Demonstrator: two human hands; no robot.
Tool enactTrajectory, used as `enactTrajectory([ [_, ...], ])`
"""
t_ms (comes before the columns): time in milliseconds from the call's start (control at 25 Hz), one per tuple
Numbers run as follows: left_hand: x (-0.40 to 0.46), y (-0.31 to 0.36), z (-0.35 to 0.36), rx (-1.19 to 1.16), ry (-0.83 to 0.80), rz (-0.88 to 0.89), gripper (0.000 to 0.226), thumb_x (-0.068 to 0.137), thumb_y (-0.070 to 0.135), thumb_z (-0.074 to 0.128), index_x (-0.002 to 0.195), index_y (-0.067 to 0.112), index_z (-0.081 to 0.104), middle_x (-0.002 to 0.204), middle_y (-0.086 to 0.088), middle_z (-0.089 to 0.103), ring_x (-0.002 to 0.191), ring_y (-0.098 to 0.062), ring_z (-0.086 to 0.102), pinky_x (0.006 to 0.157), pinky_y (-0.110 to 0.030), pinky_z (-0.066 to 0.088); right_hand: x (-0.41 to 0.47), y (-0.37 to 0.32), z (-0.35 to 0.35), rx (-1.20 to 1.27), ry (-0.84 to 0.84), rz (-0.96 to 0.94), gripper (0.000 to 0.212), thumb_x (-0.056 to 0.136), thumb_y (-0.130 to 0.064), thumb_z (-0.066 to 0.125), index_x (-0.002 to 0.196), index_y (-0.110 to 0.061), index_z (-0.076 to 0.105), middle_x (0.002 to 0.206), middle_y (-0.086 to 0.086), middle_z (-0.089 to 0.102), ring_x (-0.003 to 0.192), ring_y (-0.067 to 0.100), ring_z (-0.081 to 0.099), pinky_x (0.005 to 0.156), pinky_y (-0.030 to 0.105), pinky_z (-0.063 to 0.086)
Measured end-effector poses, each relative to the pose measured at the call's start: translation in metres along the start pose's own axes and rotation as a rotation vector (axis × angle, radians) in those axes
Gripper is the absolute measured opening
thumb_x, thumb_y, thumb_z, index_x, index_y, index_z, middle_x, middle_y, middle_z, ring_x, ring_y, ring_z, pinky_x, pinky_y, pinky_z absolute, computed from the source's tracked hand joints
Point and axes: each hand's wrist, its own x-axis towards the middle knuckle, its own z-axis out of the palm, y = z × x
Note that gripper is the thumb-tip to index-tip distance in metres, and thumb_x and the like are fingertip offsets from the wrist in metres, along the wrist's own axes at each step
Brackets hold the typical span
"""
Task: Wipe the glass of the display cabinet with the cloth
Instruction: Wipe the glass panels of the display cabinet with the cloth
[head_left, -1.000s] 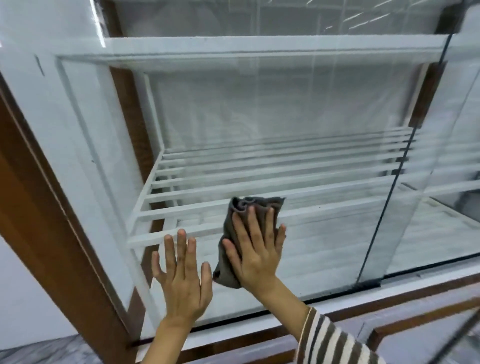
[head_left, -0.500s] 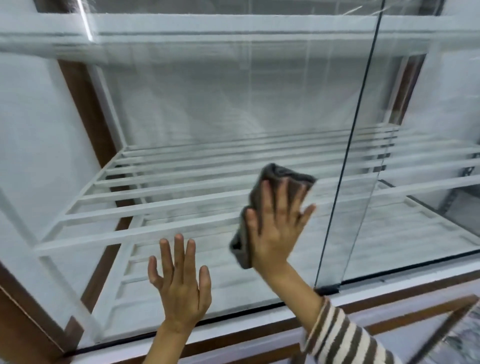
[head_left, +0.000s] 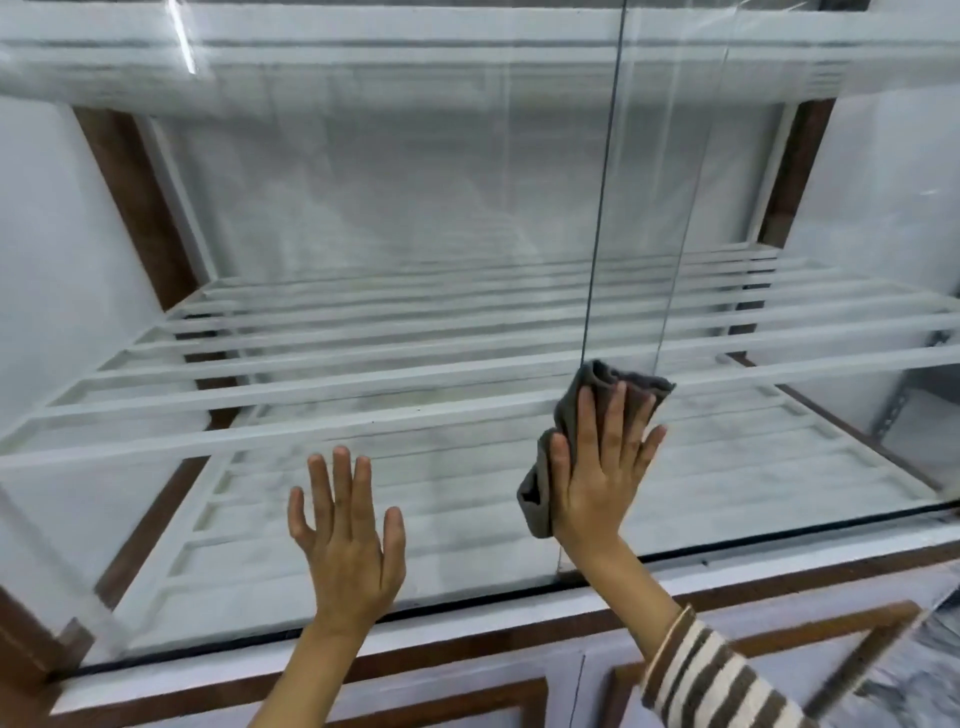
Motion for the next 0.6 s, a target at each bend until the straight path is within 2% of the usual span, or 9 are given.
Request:
enactTrajectory([
  [40,0.002,0.009,0.006,-0.007,-0.003,0.023,0.058,0.101,0.034,0.024,0.152,0.019,0.002,0.161,0.003,-0.003,0.148,-0.017,-0.001,0.118,-0.039,-0.002,0.018,-0.014,0.003,0.048,0.034,0.04,0.053,0.105,-0.04,0.032,0.154,-0.026,0.017,0.163,-0.005,0.004,0.15,0.026,0.004,0.122,0.047,0.001],
  [80,0.003,0.019,0.011,-0.011,-0.006,0.05,0.058,0.101,0.033,0.025,0.152,0.019,0.001,0.161,0.004,-0.004,0.148,-0.017,-0.002,0.118,-0.039,-0.002,0.025,-0.026,0.005,0.085,0.041,-0.008,0.054,0.104,-0.041,0.035,0.153,-0.027,0.018,0.163,-0.005,0.005,0.15,0.026,0.005,0.122,0.047,0.002],
  [200,0.007,0.036,0.025,0.049,-0.006,0.084,0.059,0.1,0.032,0.026,0.152,0.02,-0.002,0.16,0.003,-0.007,0.148,-0.017,-0.005,0.118,-0.039,-0.004,-0.024,-0.015,0.01,0.144,-0.082,-0.418,0.06,0.098,-0.048,0.045,0.152,-0.031,0.023,0.163,-0.003,0.01,0.15,0.027,0.007,0.12,0.048,0.001],
  [240,0.007,0.038,0.028,0.083,-0.004,0.072,0.06,0.1,0.032,0.026,0.152,0.02,-0.002,0.16,0.003,-0.008,0.148,-0.017,-0.005,0.118,-0.039,-0.005,-0.05,0.005,0.009,0.155,-0.141,-0.523,0.062,0.097,-0.05,0.047,0.152,-0.03,0.024,0.163,-0.002,0.011,0.15,0.026,0.006,0.12,0.048,0.0],
  [280,0.007,0.037,0.031,0.116,-0.002,0.064,0.06,0.1,0.032,0.026,0.152,0.02,-0.002,0.16,0.002,-0.008,0.148,-0.017,-0.006,0.118,-0.039,-0.006,-0.076,0.036,0.011,0.137,-0.203,-0.545,0.063,0.098,-0.05,0.045,0.153,-0.029,0.022,0.163,-0.001,0.009,0.15,0.026,0.005,0.12,0.047,-0.003],
  [320,0.007,0.037,0.033,0.142,-0.004,0.06,0.06,0.1,0.032,0.025,0.152,0.019,-0.001,0.16,0.002,-0.009,0.148,-0.017,-0.007,0.118,-0.039,-0.007,-0.091,0.061,0.012,0.095,-0.27,-0.51,0.061,0.1,-0.049,0.039,0.153,-0.028,0.018,0.164,0.001,0.005,0.151,0.026,0.002,0.121,0.046,-0.005],
  [440,0.006,0.038,0.035,0.169,0.004,0.057,0.059,0.099,0.032,0.024,0.152,0.019,0.001,0.16,0.002,-0.008,0.148,-0.018,-0.007,0.118,-0.04,-0.007,-0.08,0.109,0.01,0.025,-0.136,-0.473,0.055,0.105,-0.044,0.021,0.155,-0.022,0.009,0.164,0.004,-0.001,0.151,0.023,-0.003,0.122,0.042,-0.007],
  [520,0.006,0.039,0.037,0.178,0.019,0.051,0.059,0.099,0.031,0.024,0.152,0.019,0.002,0.16,0.002,-0.007,0.148,-0.018,-0.007,0.118,-0.04,-0.007,-0.059,0.098,0.002,0.257,-0.113,-0.304,0.055,0.105,-0.043,0.026,0.155,-0.026,0.011,0.164,0.001,-0.001,0.15,0.024,-0.003,0.122,0.043,-0.004],
  [600,0.006,0.039,0.038,0.194,0.021,0.049,0.058,0.099,0.032,0.024,0.152,0.019,0.002,0.16,0.002,-0.007,0.148,-0.019,-0.007,0.119,-0.04,-0.006,-0.038,0.065,-0.004,0.184,-0.15,-0.169,0.055,0.104,-0.044,0.033,0.154,-0.029,0.016,0.163,-0.003,0.003,0.15,0.028,0.0,0.122,0.045,0.001],
])
